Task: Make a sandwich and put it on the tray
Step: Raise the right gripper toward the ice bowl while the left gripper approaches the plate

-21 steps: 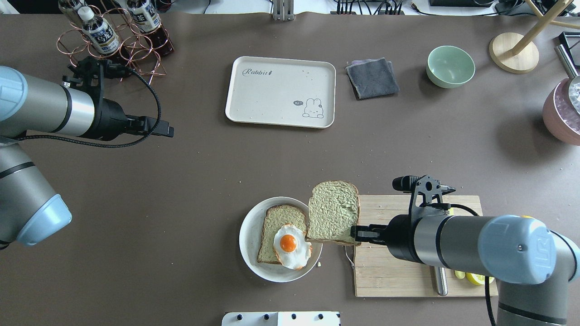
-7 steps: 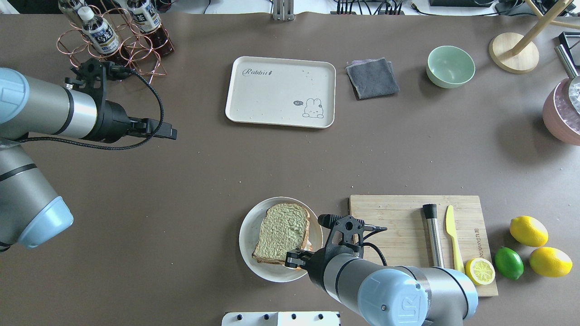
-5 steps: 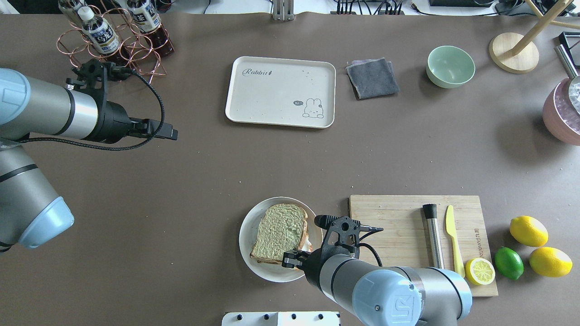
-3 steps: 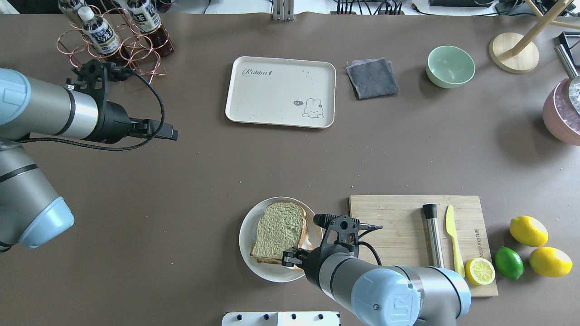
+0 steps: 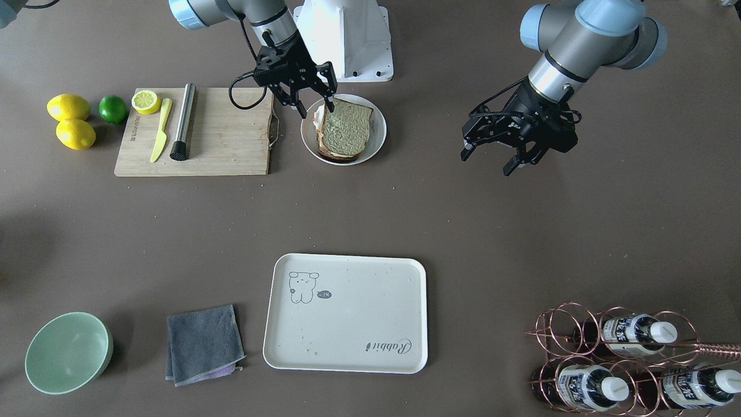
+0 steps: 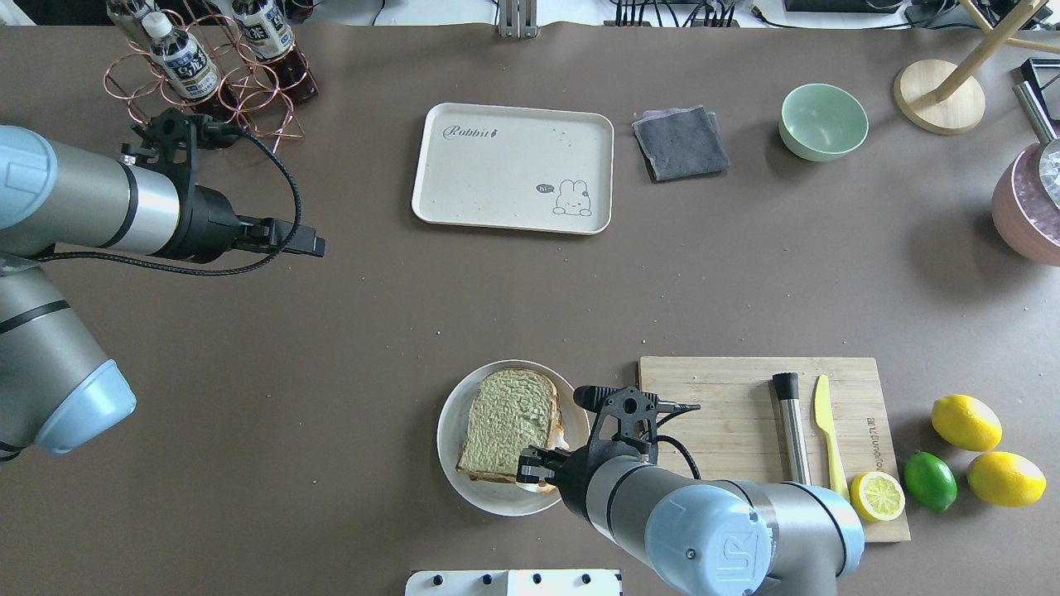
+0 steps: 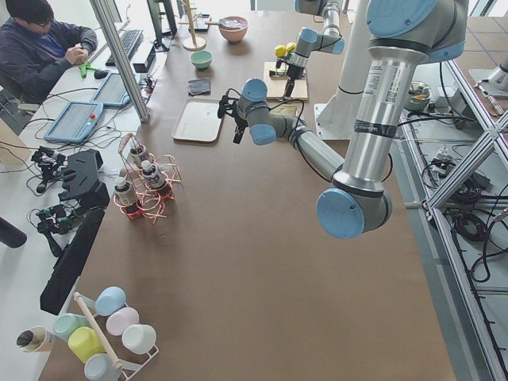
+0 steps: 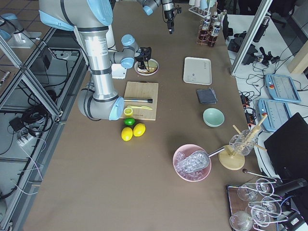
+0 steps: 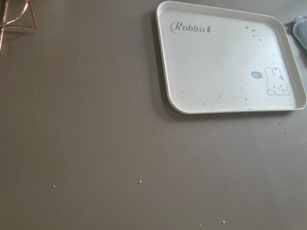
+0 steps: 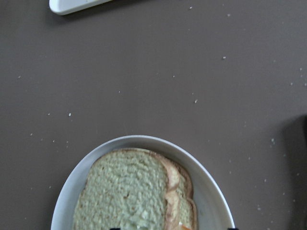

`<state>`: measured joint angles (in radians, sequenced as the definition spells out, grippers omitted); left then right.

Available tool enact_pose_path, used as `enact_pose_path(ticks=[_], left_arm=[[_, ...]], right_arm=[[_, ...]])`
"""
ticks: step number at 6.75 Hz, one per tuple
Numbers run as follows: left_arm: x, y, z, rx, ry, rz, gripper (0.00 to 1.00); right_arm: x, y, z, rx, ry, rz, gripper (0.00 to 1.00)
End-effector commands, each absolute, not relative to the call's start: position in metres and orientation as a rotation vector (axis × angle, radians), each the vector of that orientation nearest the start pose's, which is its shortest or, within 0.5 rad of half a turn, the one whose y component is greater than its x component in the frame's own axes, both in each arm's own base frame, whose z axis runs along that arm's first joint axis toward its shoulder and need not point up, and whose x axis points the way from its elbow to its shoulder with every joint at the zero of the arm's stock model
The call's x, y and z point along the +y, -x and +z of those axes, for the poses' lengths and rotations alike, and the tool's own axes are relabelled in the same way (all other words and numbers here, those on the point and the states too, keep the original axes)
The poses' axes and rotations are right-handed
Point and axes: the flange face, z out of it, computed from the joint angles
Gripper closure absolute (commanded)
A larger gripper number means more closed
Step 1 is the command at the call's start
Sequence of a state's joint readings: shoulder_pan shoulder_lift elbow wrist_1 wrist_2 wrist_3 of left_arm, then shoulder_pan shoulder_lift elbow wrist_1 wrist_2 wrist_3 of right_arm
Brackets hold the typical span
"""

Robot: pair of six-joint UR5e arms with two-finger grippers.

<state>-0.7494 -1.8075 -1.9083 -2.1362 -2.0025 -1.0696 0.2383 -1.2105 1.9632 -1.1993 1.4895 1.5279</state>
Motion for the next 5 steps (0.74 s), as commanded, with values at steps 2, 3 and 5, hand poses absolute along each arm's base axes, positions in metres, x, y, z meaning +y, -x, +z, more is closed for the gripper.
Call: enact_pose_path(ticks=[2, 3, 5], left_arm=[[-0.409, -0.392, 0.293, 1.180, -0.228, -0.046, 0.01], [-0.384, -0.424, 0.293, 1.173, -0.211, -0.055, 0.02], [-0.330, -0.480, 0.277, 1.193, -0.184, -0.111, 0.05]], right_arm=[[-0.397, 0.423, 0.278, -0.890, -0.200, 0.134, 0.00], [-0.427, 0.385, 0.305, -0.796, -0.215, 0.036, 0.00], [-0.468, 0.277, 0.372, -0.734, -0.218, -0.047, 0.01]])
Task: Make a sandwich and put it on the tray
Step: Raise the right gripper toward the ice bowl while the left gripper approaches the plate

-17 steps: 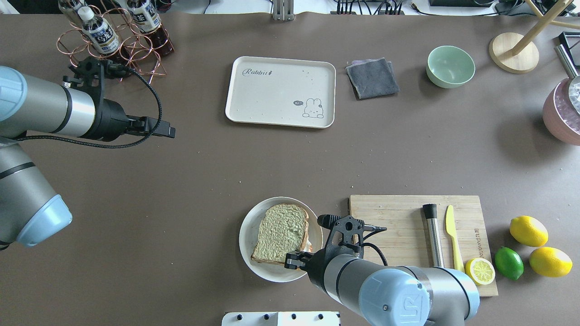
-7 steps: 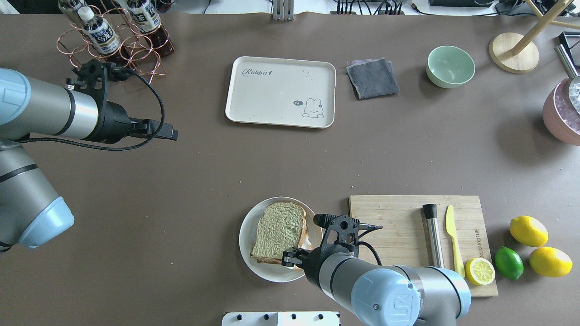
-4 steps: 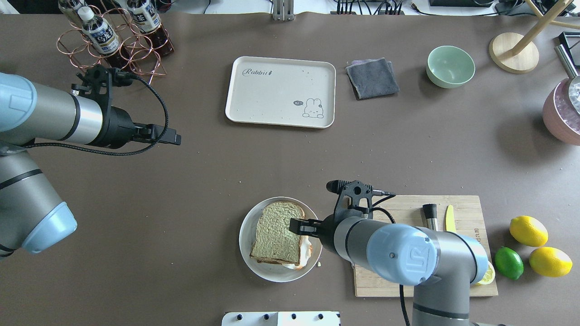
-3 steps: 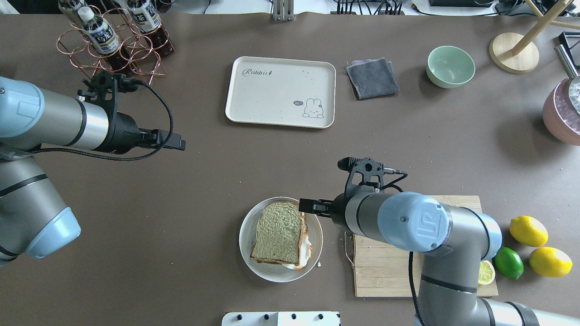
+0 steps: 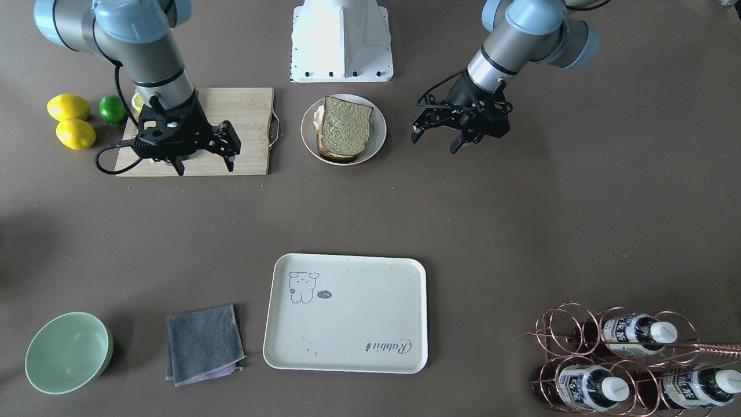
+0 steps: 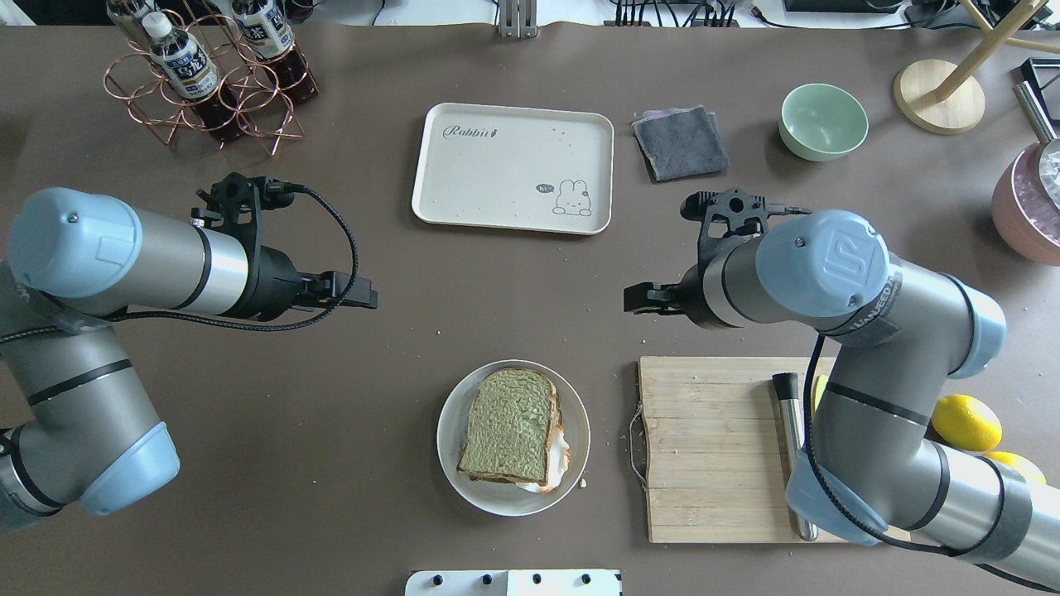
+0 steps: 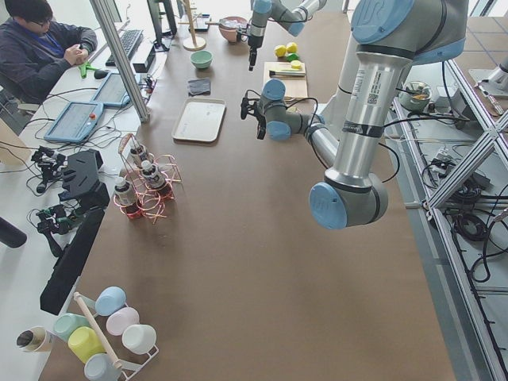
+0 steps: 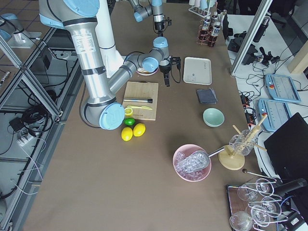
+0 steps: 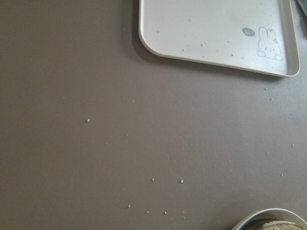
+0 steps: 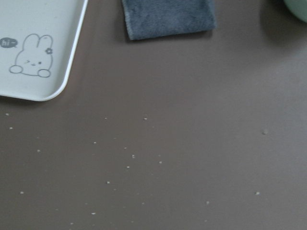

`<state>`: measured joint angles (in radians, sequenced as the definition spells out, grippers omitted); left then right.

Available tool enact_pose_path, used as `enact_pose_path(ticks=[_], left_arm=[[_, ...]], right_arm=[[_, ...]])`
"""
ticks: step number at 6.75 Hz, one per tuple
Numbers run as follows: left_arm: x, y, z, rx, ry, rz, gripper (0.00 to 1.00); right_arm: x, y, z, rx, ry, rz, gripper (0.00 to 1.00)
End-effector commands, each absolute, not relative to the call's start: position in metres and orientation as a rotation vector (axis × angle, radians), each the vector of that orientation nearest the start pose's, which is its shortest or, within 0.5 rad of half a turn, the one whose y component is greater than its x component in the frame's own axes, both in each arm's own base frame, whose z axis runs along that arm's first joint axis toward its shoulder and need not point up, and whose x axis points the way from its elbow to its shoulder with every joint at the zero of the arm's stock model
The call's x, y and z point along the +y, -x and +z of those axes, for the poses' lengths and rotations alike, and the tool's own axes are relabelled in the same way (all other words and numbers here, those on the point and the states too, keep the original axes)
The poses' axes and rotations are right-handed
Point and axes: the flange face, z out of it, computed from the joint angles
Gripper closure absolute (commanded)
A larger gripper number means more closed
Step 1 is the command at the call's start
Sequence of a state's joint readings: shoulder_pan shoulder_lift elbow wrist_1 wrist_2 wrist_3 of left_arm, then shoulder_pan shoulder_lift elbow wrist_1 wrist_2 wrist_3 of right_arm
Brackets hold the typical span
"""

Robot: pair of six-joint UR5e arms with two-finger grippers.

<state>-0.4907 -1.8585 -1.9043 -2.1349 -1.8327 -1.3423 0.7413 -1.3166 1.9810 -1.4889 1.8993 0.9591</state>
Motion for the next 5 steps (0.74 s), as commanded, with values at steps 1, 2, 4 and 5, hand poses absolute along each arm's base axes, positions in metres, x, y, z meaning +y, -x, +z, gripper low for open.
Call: enact_pose_path(ticks=[1, 2, 4, 5], left_arm=[[-0.301, -0.504, 0.276, 1.186, -0.196, -0.093, 0.05], [-0.288, -0.514, 0.277, 1.182, -0.196, -0.082, 0.07], [-0.287, -0.520, 0.283, 1.168, -0.195, -0.102, 0.20], [-0.282, -0.524, 0.281, 1.171, -0.194, -0.099, 0.30]], right_arm=[[-0.470, 0.221, 0.411, -0.694, -0.222, -0.112, 0.01], [-0.469, 0.174, 0.437, -0.691, -0.214, -0.148, 0.01], [-0.450, 0.100, 0.490, -0.683, -0.209, -0.190, 0.01], [-0.441, 0.079, 0.509, -0.710, -0.221, -0.183, 0.00]])
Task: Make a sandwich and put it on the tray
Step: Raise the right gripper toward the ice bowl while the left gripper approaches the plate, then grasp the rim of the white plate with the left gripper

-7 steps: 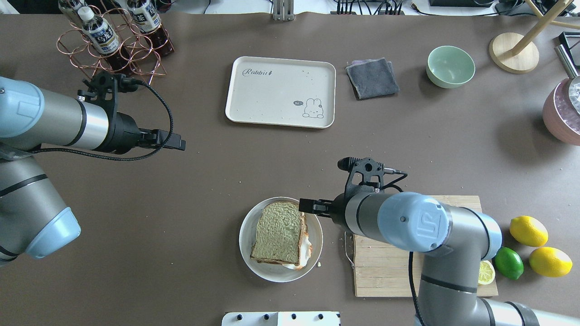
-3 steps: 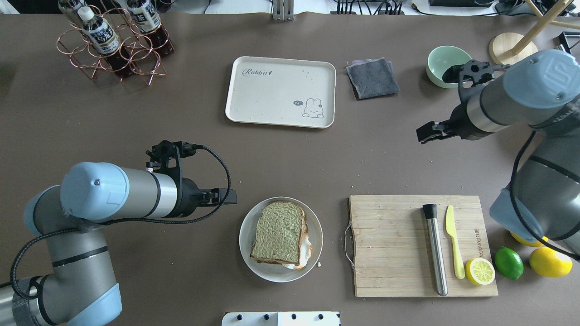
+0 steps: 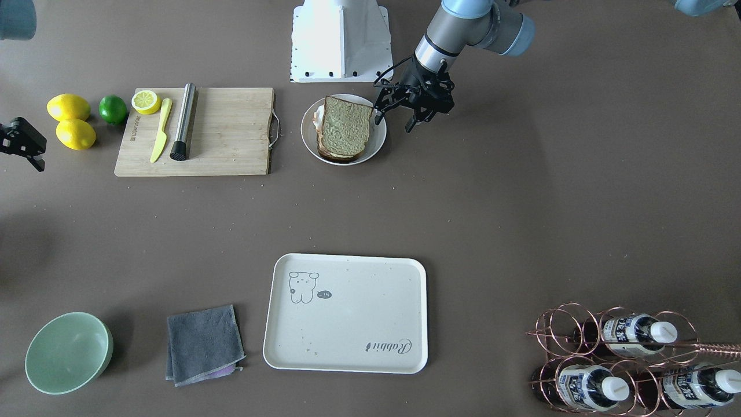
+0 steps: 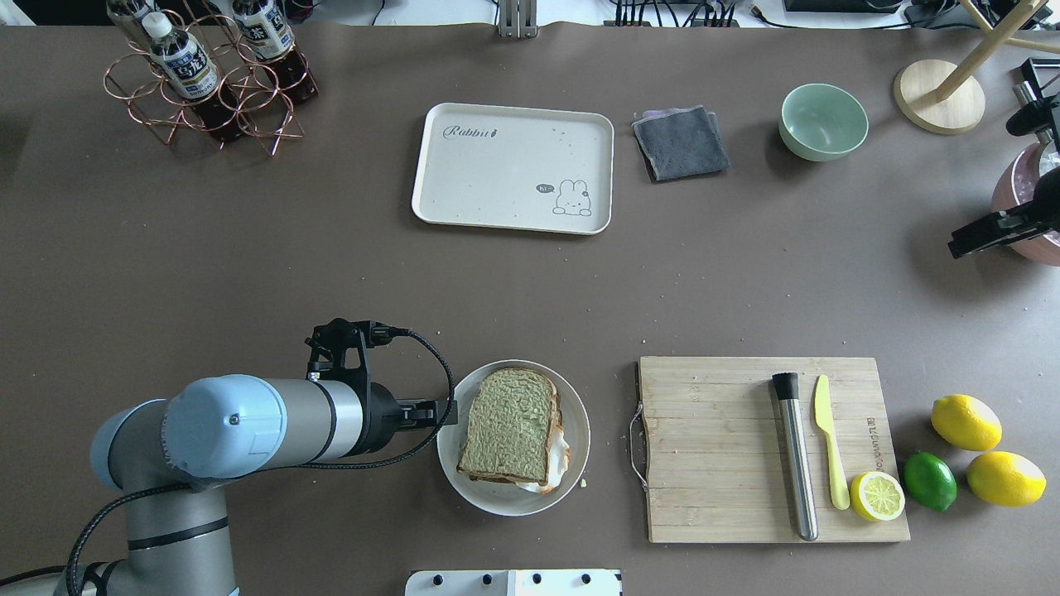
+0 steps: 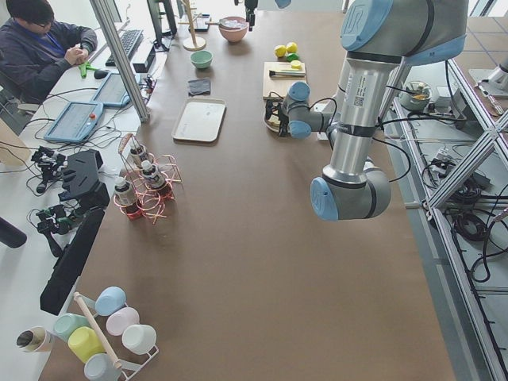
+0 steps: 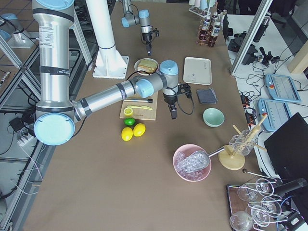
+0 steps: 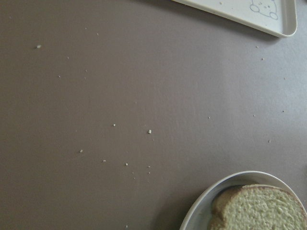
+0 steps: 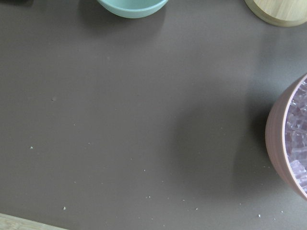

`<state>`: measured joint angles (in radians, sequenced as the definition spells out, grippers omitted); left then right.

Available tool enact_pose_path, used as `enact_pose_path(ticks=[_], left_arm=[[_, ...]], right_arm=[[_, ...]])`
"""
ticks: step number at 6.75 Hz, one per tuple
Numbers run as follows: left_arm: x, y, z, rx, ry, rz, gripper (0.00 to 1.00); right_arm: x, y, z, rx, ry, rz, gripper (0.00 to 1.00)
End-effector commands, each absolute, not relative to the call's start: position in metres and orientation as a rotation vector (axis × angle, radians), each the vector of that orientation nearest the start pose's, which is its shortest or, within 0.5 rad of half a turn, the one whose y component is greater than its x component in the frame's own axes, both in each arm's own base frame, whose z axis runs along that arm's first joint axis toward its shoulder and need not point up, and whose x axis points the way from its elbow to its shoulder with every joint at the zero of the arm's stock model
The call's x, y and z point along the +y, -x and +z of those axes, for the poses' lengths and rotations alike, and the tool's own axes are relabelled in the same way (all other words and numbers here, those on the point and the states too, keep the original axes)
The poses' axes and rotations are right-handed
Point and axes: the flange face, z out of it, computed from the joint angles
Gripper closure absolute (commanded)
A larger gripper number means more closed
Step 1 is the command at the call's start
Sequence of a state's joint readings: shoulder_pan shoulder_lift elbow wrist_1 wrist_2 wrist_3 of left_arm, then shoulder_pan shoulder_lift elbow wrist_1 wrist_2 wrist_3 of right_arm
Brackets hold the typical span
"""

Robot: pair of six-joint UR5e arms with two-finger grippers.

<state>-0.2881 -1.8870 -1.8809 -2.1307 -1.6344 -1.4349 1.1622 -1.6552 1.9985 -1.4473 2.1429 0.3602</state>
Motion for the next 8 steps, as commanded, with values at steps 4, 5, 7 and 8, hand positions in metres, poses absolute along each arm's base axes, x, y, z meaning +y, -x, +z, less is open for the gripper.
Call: enact_pose_path(ticks=[4, 5, 7, 8], left_arm=[[-0.287, -0.546, 0.289, 1.144, -0.188, -0.097, 0.43], [-0.287, -0.547, 0.290, 1.141, -0.189, -0.095, 0.55], [-0.285, -0.552, 0.296, 1.129, -0.185, -0.086, 0.60], [-0.281, -0.554, 0.295, 1.131, -0.182, -0.081, 0.61]], right_arm=[[-0.437, 0.057, 0.526, -0.711, -0.213, -0.179, 0.00], [-0.437, 0.055, 0.526, -0.711, -0.214, -0.177, 0.00], [-0.438, 0.054, 0.529, -0.709, -0.211, -0.173, 0.00], [-0.438, 0.054, 0.529, -0.709, -0.211, -0.173, 0.00]])
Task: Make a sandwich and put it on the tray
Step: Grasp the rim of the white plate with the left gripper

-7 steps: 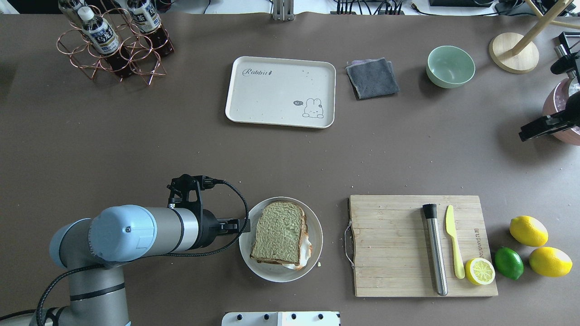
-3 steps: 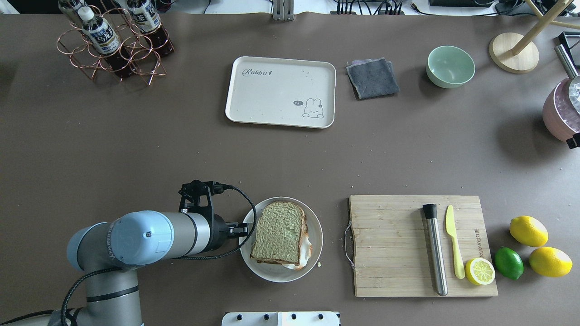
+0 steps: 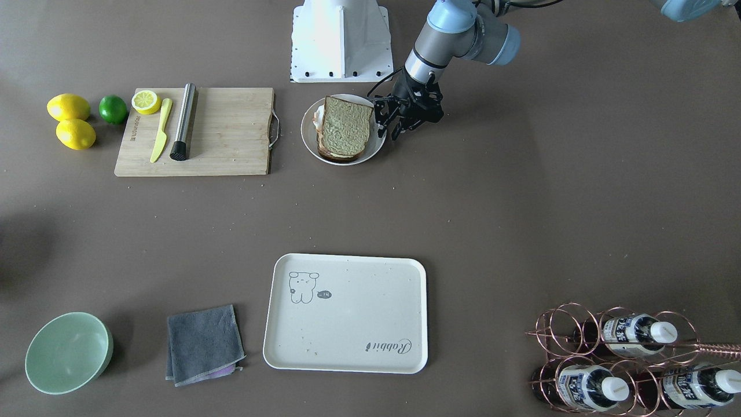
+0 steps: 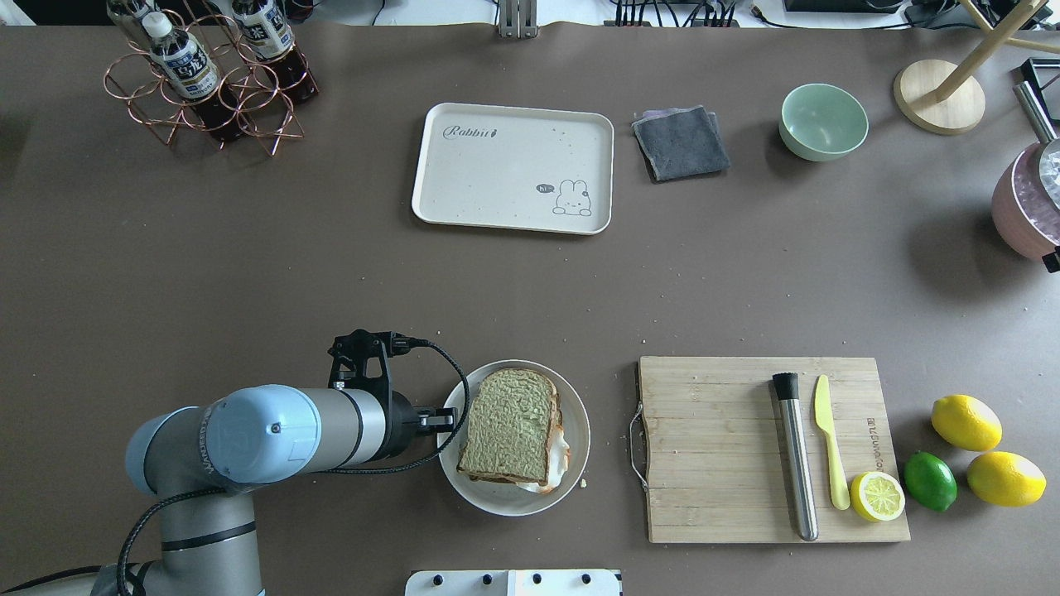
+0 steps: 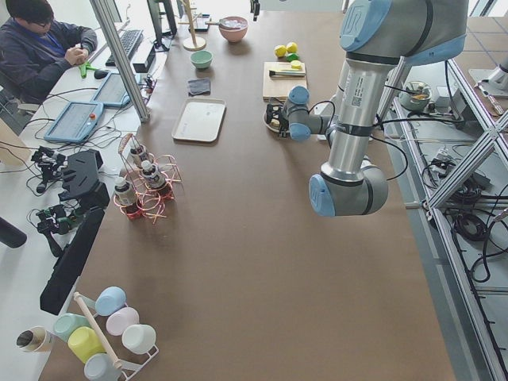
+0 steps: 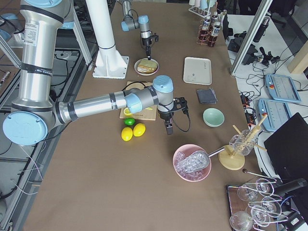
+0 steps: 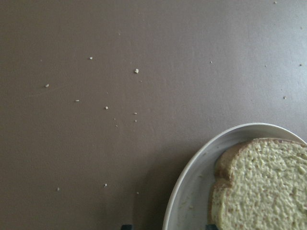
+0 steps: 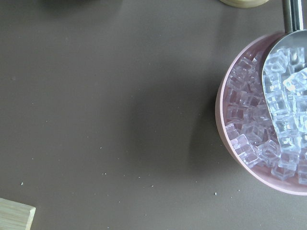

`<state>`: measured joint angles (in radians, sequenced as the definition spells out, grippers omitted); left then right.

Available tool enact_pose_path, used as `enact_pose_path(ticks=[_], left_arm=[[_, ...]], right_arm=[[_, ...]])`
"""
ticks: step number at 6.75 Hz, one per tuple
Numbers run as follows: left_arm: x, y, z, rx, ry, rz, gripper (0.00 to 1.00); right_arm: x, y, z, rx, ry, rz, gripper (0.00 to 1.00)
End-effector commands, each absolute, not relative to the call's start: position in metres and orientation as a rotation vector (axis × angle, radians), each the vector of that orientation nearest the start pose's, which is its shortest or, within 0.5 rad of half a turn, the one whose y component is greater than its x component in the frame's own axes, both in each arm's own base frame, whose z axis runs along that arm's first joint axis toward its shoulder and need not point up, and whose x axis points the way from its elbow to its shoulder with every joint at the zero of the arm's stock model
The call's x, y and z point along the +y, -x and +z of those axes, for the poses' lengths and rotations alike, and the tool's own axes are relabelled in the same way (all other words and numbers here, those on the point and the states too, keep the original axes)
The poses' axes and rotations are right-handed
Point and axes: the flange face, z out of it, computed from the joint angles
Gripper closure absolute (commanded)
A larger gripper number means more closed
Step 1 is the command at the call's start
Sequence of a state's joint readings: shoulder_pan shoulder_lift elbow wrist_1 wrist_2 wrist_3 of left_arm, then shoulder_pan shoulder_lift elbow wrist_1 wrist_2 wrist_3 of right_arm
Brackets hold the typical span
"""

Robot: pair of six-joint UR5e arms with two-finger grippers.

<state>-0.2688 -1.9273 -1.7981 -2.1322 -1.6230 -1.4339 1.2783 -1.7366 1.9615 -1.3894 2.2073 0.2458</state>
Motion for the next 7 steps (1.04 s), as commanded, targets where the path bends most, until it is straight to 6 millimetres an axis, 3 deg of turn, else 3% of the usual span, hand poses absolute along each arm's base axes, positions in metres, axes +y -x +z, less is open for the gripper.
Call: enact_pose_path(ticks=[1, 2, 3, 5, 7], left_arm=[[-0.279, -0.555, 0.292, 1.137, -0.181, -0.076, 0.66], [-0.276, -0.559, 0.284, 1.148, -0.180, -0.070, 0.78], [-0.275, -0.559, 0.283, 1.150, -0.180, -0.067, 0.97], [-0.275, -0.559, 0.280, 1.157, -0.181, -0.067, 1.00], [-0.288, -0.555, 0.261, 1.183, -0.213, -0.056, 1.00]], right_arm=[[-0.438, 0.054, 0.529, -0.709, -0.211, -0.173, 0.00], [-0.438, 0.054, 0.529, -0.709, -0.211, -0.173, 0.00], [-0.439, 0.053, 0.530, -0.708, -0.212, -0.171, 0.00], [-0.437, 0.052, 0.533, -0.706, -0.206, -0.167, 0.00], [-0.427, 0.040, 0.552, -0.696, -0.187, -0.140, 0.00]])
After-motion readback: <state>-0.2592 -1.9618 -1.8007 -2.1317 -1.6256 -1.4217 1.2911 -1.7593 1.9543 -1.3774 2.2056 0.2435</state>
